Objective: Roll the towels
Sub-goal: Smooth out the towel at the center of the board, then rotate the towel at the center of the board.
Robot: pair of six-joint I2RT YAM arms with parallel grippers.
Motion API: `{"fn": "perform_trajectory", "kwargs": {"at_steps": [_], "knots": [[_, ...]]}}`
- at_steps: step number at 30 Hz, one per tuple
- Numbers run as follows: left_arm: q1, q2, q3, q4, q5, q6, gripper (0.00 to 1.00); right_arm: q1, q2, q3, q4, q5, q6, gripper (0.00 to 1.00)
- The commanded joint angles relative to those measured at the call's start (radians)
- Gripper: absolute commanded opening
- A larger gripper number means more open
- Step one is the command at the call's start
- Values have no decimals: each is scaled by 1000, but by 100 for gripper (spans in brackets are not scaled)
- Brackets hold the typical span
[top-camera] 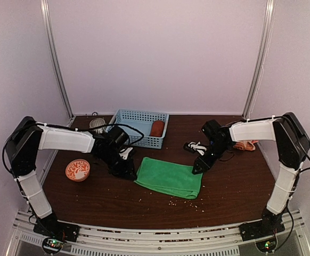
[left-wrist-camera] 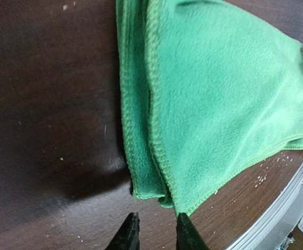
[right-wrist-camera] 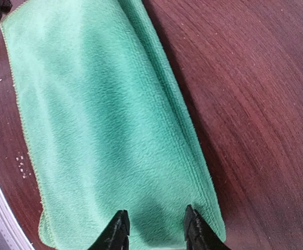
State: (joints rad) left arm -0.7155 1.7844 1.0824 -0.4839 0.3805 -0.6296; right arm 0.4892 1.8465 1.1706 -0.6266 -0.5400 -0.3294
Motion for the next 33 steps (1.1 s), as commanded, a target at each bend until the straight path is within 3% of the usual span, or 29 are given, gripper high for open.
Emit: {"fn": "perform_trajectory", "kwargs": {"at_steps": [1,5,7,9,10,11,12,13,16,19,24,33], "knots": [[-4,-39,127,-98,-120,59,26,-3,-135,25,-77,-40,-30,39],[-7,-56,209,-87,-174,87,28,-3,-198,95,-103,2,-28,42],[-10,-47,220,-17,-147,91,27,-3,-224,108,-67,68,-22,43],[-15,-18,238,36,-121,85,26,-4,-240,99,8,200,-5,49],[-19,-2,244,63,-118,85,25,-6,-243,82,60,257,1,55],[-21,19,247,93,-113,84,24,-14,-241,70,98,300,6,84],[-22,42,249,125,-108,85,22,-26,-229,67,114,301,7,98],[-25,67,251,154,-103,83,20,-42,-211,74,106,270,-1,100],[-44,128,260,208,-122,86,16,-54,-130,147,-16,163,-13,100],[-62,171,259,239,-200,84,12,-34,-115,127,-26,129,-29,99],[-80,240,254,260,-257,85,9,-22,-31,60,-28,179,-65,72],[-80,304,277,239,-390,162,6,70,-19,-107,-64,225,-117,57]]}}
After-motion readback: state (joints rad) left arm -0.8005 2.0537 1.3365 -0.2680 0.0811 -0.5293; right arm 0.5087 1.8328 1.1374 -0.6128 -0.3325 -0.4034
